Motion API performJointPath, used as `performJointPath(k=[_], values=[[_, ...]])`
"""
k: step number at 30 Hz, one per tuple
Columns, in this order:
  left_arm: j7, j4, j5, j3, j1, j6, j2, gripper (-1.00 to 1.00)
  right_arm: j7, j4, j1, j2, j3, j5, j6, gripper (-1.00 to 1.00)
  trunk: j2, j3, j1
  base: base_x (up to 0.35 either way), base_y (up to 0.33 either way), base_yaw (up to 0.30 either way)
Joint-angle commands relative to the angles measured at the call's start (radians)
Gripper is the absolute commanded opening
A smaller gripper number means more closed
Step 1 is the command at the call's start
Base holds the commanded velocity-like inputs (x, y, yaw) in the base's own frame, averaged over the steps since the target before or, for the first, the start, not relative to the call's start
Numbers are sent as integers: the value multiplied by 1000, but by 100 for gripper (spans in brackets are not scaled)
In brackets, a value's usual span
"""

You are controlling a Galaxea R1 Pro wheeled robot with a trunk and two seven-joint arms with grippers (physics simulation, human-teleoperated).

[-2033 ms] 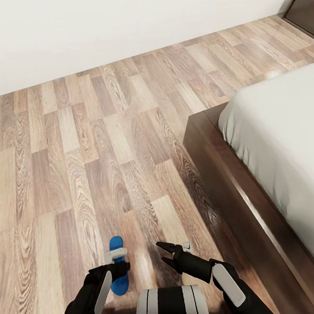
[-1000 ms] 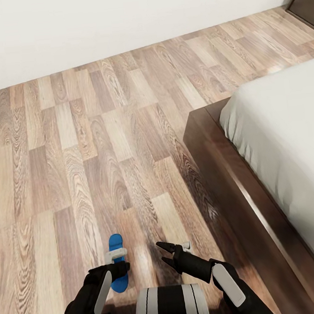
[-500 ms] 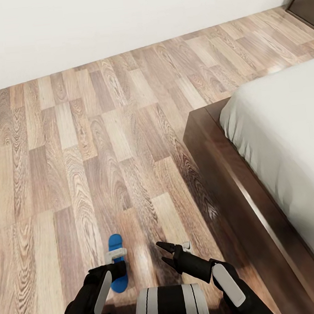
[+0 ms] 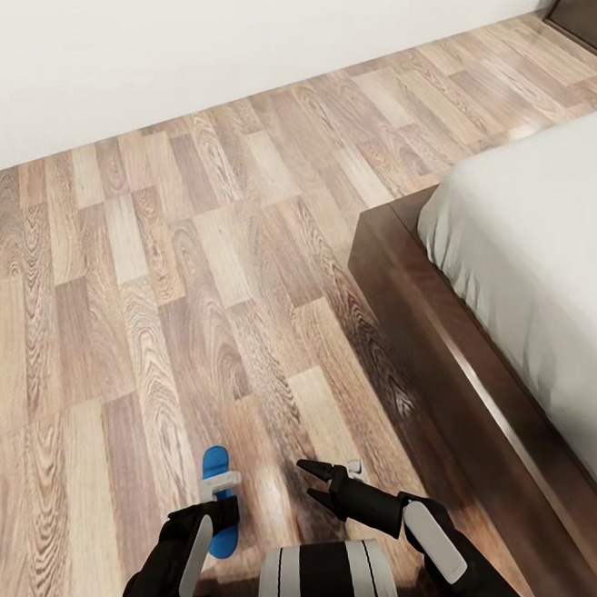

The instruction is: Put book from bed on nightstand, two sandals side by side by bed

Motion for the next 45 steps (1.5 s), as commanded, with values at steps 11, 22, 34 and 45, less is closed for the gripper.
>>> performJointPath(k=[11,22,34,45], values=[[6,-1,10,1,0,4,-1,-100,0,0,0,0,0,-3,5,100,1,15,-2,0,0,0],[6,-1,11,1,0,5,-1,-100,0,0,0,0,0,-3,5,100,2,38,-5,0,0,0],[6,-1,11,1,0,6,-1,-100,0,0,0,0,0,-3,5,100,5,85,-10,0,0,0],[6,-1,11,1,0,6,-2,-100,0,0,0,0,0,-3,5,100,7,127,-15,0,0,0]])
